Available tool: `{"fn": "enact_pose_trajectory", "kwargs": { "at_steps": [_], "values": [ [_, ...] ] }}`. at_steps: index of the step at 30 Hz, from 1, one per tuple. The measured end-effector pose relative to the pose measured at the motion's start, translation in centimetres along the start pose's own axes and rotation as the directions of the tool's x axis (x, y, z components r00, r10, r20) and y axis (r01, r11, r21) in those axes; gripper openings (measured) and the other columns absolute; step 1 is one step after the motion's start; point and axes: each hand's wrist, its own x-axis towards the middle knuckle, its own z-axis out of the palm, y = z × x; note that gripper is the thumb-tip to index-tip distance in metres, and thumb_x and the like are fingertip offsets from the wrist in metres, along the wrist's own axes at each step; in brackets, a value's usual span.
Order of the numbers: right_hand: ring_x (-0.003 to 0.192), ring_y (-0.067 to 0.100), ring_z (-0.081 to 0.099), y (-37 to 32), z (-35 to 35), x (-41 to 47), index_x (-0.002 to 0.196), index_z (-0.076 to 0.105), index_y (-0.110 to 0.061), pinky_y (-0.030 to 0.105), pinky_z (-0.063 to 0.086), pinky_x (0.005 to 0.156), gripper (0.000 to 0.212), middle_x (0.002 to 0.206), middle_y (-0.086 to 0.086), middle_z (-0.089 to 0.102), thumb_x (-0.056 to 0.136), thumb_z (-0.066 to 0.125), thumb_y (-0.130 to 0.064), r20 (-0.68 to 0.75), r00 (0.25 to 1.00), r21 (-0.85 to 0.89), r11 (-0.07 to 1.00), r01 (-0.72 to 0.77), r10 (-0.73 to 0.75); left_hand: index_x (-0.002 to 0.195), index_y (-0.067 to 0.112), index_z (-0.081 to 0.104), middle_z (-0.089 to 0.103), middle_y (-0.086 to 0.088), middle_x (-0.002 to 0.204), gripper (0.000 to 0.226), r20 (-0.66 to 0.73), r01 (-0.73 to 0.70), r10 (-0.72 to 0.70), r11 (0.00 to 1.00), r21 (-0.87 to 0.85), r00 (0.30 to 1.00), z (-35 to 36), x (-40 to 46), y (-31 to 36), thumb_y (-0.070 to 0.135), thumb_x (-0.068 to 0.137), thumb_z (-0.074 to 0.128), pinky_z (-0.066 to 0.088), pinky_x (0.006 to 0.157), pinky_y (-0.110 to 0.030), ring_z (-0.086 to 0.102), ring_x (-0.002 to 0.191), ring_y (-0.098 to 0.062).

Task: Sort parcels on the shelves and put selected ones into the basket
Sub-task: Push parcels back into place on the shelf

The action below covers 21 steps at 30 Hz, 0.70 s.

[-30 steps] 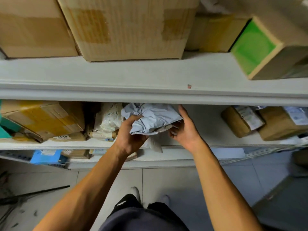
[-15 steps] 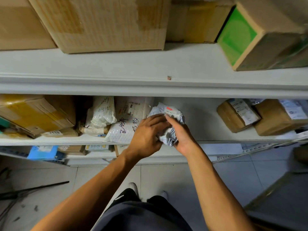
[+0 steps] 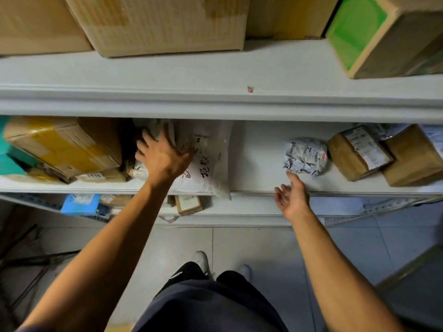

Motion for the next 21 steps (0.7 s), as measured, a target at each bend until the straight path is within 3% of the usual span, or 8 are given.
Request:
{"fn": "enact_pose_trajectory", "kwargs": {
  "at_steps": [3,5,7,10,13,15,18,21],
  "values": [
    [0.069,0.014,0.058,3.0,1.1,-1.1,0.087,0.061,-0.018,0.022,0.043,0.058,0.011,0.084,0.003,0.061,0.092,0.068,-0.025,0.027,0.999,0.003,1.000,-0.017,0.017,0.154,0.040,0.012,0.041,-0.025,0.145,0.107,0.159,0.133,-0.119,0.988,-0.083,0.980,0.5,2.2,-2.1,0.078,0.070,0.065,0.035,0.111,-0.061,0.041,0.132,-0.048],
    [0.063,0.014,0.057,4.8,2.1,-1.7,0.085,0.063,-0.019,0.021,0.041,0.055,0.009,0.076,0.002,0.061,0.093,0.067,-0.018,0.071,0.997,-0.095,0.995,0.036,-0.029,0.154,0.034,0.015,0.048,-0.023,0.137,0.104,0.200,0.182,-0.142,0.963,-0.199,0.969,0.5,2.9,-2.9,0.065,0.070,0.069,0.039,0.111,-0.057,0.046,0.129,-0.045],
    [0.061,0.014,0.059,5.7,3.2,-2.7,0.087,0.066,-0.020,0.022,0.043,0.054,0.006,0.075,0.003,0.064,0.092,0.069,-0.017,0.154,0.982,-0.184,0.974,0.134,-0.106,0.153,0.029,0.024,0.044,-0.022,0.134,0.095,0.151,0.167,-0.123,0.929,-0.331,0.981,0.2,1.9,-2.8,0.052,0.075,0.072,0.040,0.111,-0.049,0.045,0.126,-0.040],
    [0.069,0.019,0.065,5.8,5.6,-4.3,0.097,0.070,-0.022,0.026,0.049,0.061,0.009,0.083,0.007,0.071,0.092,0.072,-0.029,0.359,0.924,-0.217,0.951,0.220,-0.132,0.154,0.022,0.030,0.038,-0.013,0.128,0.085,0.022,-0.058,0.077,0.887,-0.459,0.997,0.7,-3.2,-2.1,0.037,0.081,0.070,0.037,0.105,-0.036,0.041,0.119,-0.030],
    [0.074,0.019,0.067,5.0,8.3,-5.8,0.109,0.069,-0.022,0.028,0.053,0.065,0.037,0.087,0.006,0.071,0.086,0.072,-0.052,0.533,0.845,-0.274,0.951,0.140,0.029,0.155,0.011,0.025,0.039,-0.012,0.128,0.090,-0.046,-0.356,0.379,0.814,-0.458,0.924,2.3,-9.5,-1.7,0.040,0.078,0.062,0.030,0.103,-0.032,0.039,0.119,-0.026],
    [0.073,0.018,0.067,4.3,8.9,-5.8,0.110,0.069,-0.020,0.028,0.054,0.067,0.056,0.089,0.006,0.070,0.075,0.074,-0.063,0.539,0.837,-0.277,0.958,0.071,0.095,0.155,0.003,0.022,0.043,-0.018,0.129,0.093,-0.047,-0.545,0.566,0.764,-0.346,0.823,3.6,-12.3,-1.4,0.043,0.080,0.059,0.034,0.097,-0.038,0.041,0.114,-0.030],
    [0.086,0.024,0.070,3.4,6.5,-4.6,0.110,0.071,-0.016,0.036,0.055,0.085,0.050,0.097,0.011,0.074,0.087,0.064,-0.059,0.500,0.862,-0.080,0.996,-0.048,0.081,0.156,0.003,0.018,0.042,-0.018,0.132,0.094,0.035,-0.702,0.725,0.676,-0.225,0.688,4.7,-14.5,-0.5,0.041,0.082,0.061,0.039,0.091,-0.046,0.042,0.110,-0.030],
    [0.086,0.023,0.068,2.7,3.4,-3.9,0.106,0.070,-0.016,0.039,0.052,0.086,0.041,0.090,0.008,0.075,0.093,0.058,-0.053,0.471,0.881,0.014,0.999,-0.038,0.027,0.157,0.018,0.017,0.040,-0.014,0.135,0.094,0.122,-0.728,0.743,0.669,-0.150,0.658,5.3,-15.2,0.0,0.044,0.080,0.062,0.039,0.090,-0.047,0.041,0.113,-0.029]
  ]
}}
